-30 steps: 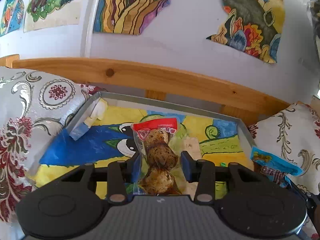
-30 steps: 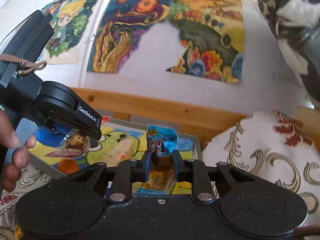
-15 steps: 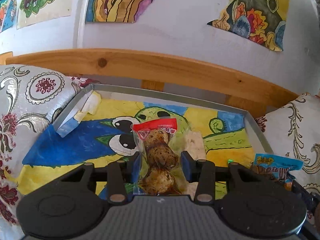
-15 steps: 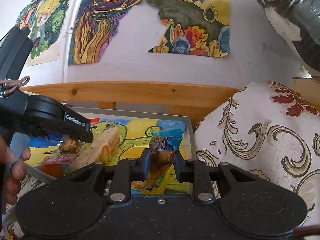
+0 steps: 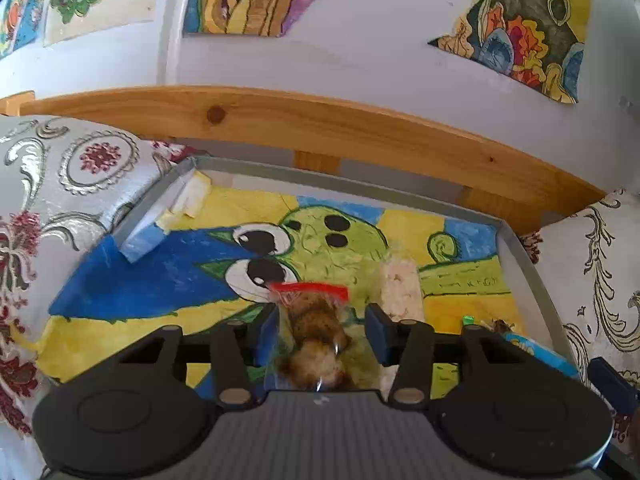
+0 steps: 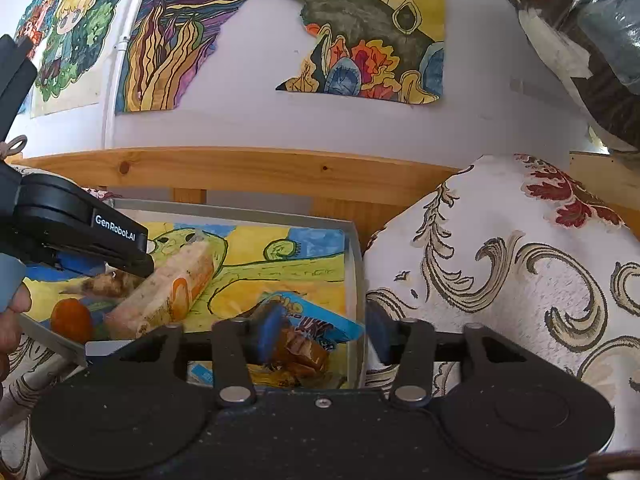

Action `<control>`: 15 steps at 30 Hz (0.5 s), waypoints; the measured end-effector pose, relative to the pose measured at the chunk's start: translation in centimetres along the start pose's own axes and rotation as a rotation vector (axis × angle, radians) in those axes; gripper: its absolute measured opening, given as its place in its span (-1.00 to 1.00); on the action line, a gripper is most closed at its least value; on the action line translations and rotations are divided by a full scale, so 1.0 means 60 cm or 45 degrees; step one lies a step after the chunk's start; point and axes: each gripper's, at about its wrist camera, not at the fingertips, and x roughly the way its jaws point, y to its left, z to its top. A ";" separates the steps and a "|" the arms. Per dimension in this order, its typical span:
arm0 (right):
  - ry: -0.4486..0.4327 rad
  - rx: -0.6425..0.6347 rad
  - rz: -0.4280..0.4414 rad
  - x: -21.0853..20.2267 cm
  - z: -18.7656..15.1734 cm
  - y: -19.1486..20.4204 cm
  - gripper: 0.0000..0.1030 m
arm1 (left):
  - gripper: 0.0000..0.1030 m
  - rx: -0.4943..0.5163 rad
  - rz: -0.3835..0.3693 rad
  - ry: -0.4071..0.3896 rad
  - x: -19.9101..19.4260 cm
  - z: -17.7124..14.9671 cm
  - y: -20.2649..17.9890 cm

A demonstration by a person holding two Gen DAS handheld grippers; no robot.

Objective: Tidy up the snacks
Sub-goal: 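Open both tools to drop the bags into the tray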

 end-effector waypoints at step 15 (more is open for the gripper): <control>-0.120 0.058 0.029 -0.069 0.037 0.001 0.93 | 0.99 -0.013 0.065 -0.199 -0.111 0.010 0.030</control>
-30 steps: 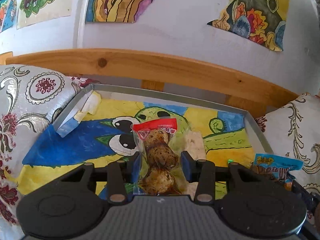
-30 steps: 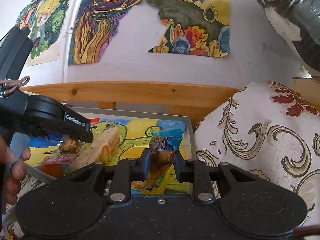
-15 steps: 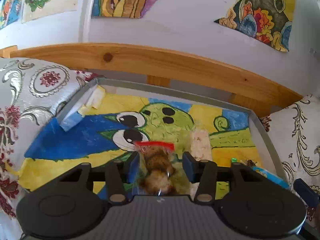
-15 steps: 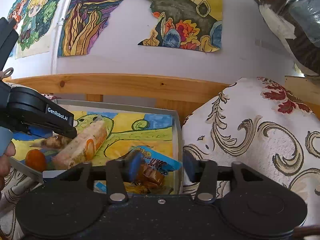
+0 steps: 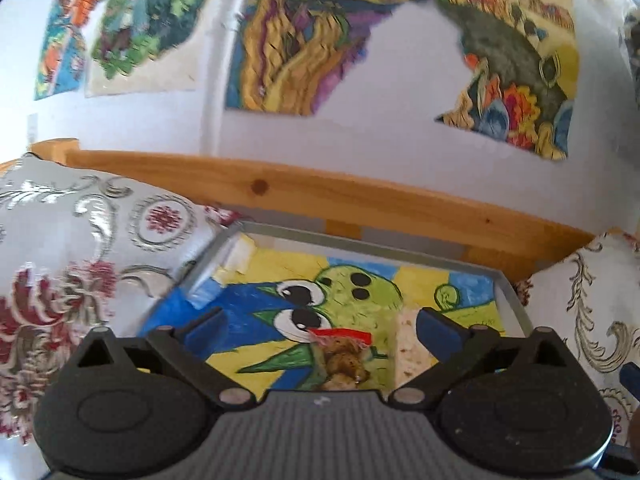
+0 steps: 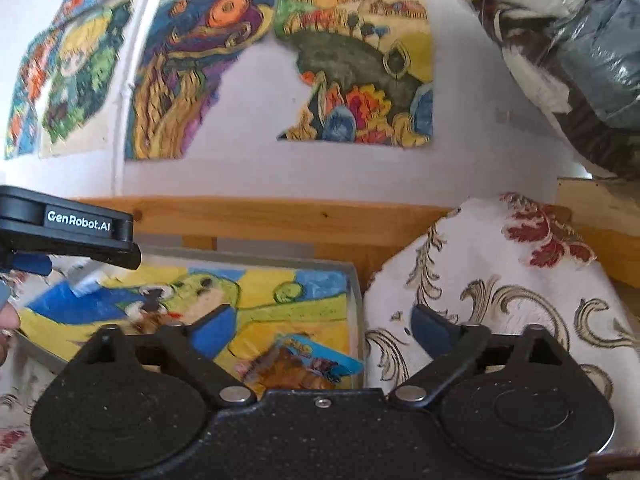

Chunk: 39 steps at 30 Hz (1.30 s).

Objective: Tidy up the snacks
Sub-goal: 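Open both tools to drop the bags into the tray, then move both tools back over the remaining snacks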

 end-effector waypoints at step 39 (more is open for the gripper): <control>0.113 -0.090 0.024 -0.328 -0.037 0.072 0.99 | 0.99 -0.082 0.083 0.056 -0.297 -0.137 0.143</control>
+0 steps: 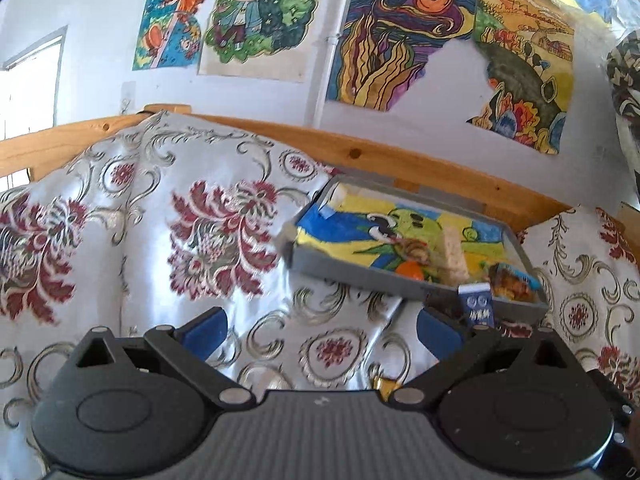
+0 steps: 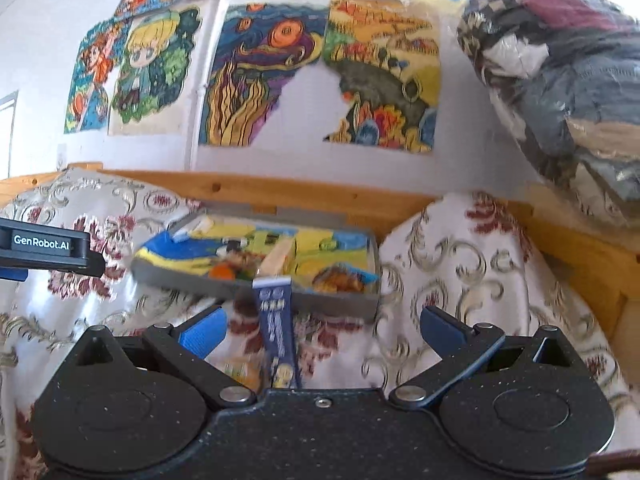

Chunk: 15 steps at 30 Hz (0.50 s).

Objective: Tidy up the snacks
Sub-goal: 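Move both tools back over the remaining snacks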

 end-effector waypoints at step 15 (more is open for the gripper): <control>0.313 -0.067 0.032 -0.001 -0.051 0.041 0.99 | 0.99 0.121 0.002 0.108 -0.015 -0.076 0.028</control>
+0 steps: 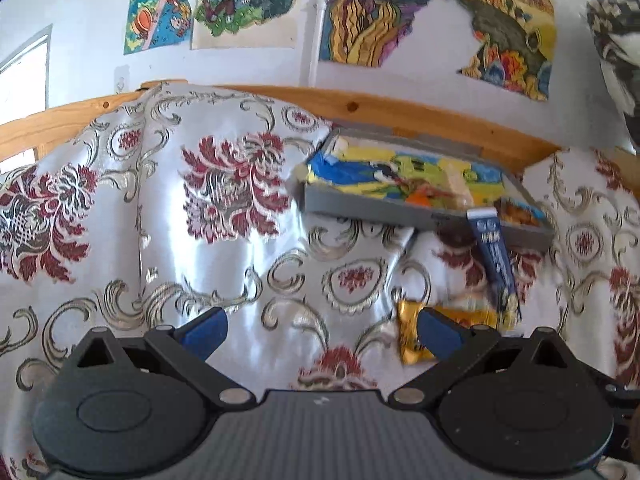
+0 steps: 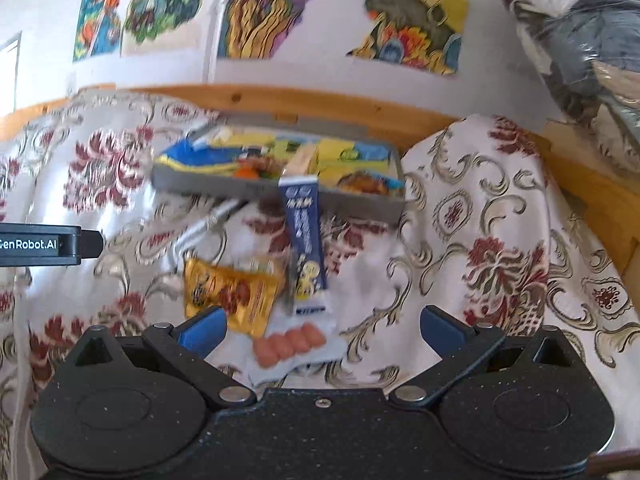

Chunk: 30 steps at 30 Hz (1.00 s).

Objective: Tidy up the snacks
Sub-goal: 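Move both tools back over the remaining snacks, then lower the left tool onto the gold candy bag while the right tool lowers toward the sausage pack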

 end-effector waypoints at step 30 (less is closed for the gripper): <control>0.391 0.030 0.118 0.082 -0.016 0.003 0.99 | 0.99 0.334 -0.044 0.165 0.042 -0.041 -0.019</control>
